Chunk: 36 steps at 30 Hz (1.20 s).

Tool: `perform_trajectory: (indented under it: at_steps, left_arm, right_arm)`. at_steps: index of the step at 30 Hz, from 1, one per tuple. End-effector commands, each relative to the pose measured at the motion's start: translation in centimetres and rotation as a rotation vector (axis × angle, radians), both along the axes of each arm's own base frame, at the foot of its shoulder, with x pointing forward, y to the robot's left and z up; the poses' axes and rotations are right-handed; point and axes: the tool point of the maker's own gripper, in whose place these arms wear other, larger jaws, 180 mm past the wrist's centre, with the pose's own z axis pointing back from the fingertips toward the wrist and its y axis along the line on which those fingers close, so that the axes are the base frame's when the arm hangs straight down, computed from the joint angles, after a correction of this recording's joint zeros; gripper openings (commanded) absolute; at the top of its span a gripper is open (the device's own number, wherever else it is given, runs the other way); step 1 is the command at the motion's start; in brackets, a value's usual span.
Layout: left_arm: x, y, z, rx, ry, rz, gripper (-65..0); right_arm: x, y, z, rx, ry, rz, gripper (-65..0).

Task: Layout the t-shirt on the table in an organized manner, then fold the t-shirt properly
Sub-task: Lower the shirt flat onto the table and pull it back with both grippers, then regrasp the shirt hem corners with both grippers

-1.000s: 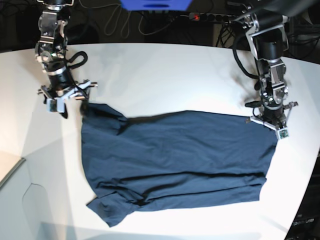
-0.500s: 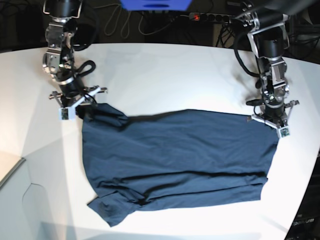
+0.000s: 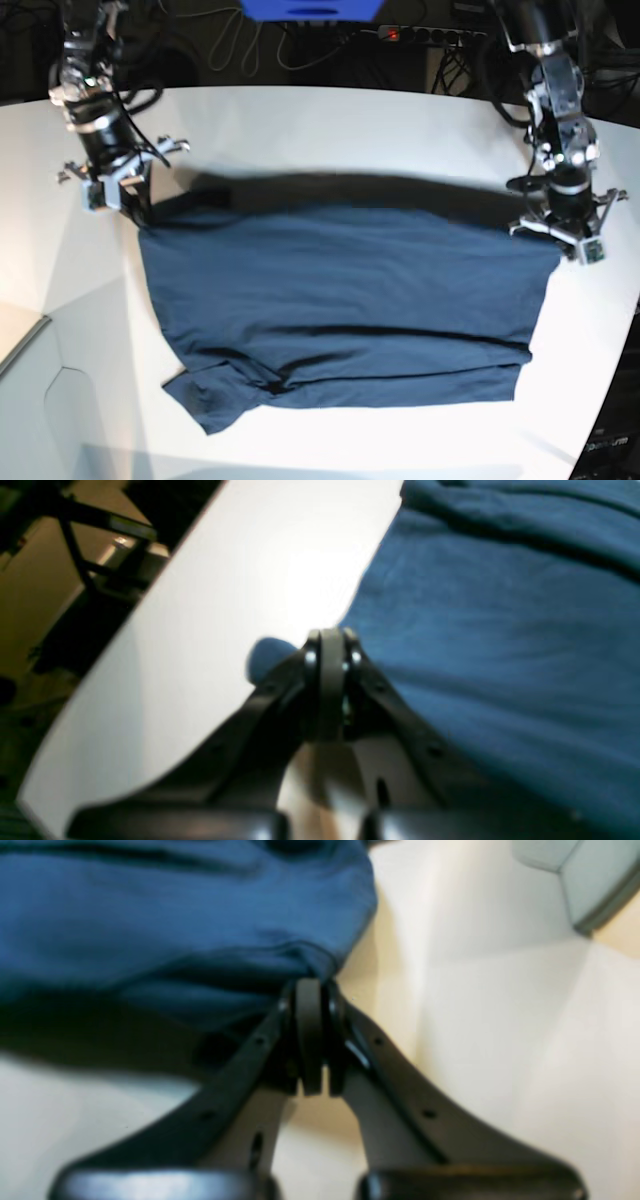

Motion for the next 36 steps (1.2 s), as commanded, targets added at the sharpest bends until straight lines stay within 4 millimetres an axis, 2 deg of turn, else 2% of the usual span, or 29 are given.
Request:
perform_trajectory:
  at_steps: [1,8,11,15,18,21,23,25,28,30,33,36]
  left_arm:
    - [0.1,0.3,1.9,0.037,-0.049,-0.014,-65.0]
    - [-3.8,0.3,-0.3,-0.068,-0.020,0.013,-65.0]
    - [-5.3,2.3,0.1,-0.100,-0.039,0.077,-65.0]
    - [-5.9,3.2,0.0,-0.111,-0.041,0.103,-65.0]
    - [-6.0,3.1,-0.4,-0.116,-0.032,0.103,-65.0]
    - [-6.0,2.9,-1.4,-0.132,-0.012,0.107,-64.5]
    - [-5.3,2.8,-1.8,-0.149,-0.015,0.113,-59.5]
    - [-5.1,2.9,-2.8,-0.165,0.001,0.125,-50.6]
    - [-4.9,2.8,-4.8,-0.202,0.035,0.143,-34.7]
    - [-4.6,2.7,-5.8,-0.222,0.054,0.154,-27.7]
    - [-4.0,2.7,-7.1,-0.247,0.077,0.167,-25.8]
    - [-4.6,2.6,-8.7,-0.263,0.113,0.179,-25.6]
  right_arm:
    - [0.0,-0.1,1.0,0.002,-0.036,0.009,-65.0]
    - [-3.8,-0.5,-0.7,-0.015,0.049,0.018,-65.0]
    - [-4.9,-0.2,-1.1,-0.015,0.075,0.026,-65.0]
    - [-5.4,-0.4,-2.9,-0.004,0.121,0.015,-64.4]
    - [-5.5,-0.7,-3.6,0.000,0.136,0.006,-55.9]
    - [-5.4,-1.2,-3.4,-0.016,0.135,0.013,-43.4]
    - [-5.3,-1.9,-3.0,-0.026,0.122,-0.004,-35.7]
    - [-5.3,-3.6,-2.4,-0.040,0.106,-0.056,-30.0]
    - [-5.6,-5.2,-1.4,-0.038,0.075,-0.146,-26.5]
    - [-5.9,-6.1,-0.6,-0.038,0.054,-0.197,-26.5]
    - [-6.1,-6.7,0.2,-0.040,0.034,-0.240,-26.2]
    - [-6.5,-6.9,0.1,-0.028,0.036,-0.271,-26.1]
